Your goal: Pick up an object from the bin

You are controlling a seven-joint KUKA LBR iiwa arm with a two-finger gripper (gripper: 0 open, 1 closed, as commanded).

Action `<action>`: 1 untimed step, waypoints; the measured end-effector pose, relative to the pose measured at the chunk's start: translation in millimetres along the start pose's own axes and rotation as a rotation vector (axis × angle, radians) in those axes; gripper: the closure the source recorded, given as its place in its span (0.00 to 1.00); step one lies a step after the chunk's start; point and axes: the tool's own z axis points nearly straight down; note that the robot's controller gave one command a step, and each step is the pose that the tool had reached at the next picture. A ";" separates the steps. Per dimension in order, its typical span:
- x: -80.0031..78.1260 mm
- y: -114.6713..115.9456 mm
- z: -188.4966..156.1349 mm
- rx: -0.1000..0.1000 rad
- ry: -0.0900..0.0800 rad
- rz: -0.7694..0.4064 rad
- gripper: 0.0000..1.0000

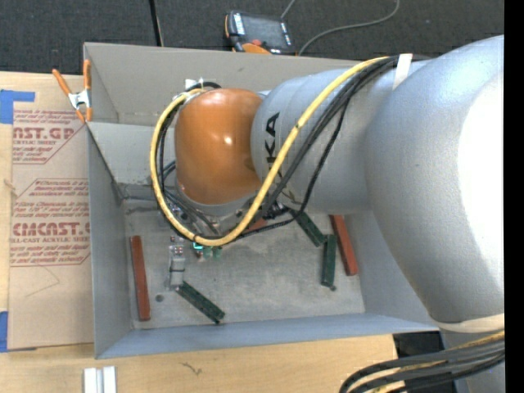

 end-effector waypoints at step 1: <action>28.1 -48.6 79.8 0.004 0.004 0.042 0.00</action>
Offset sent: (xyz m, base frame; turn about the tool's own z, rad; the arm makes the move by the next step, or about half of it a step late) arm -0.0253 -0.0465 -0.0746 0.0404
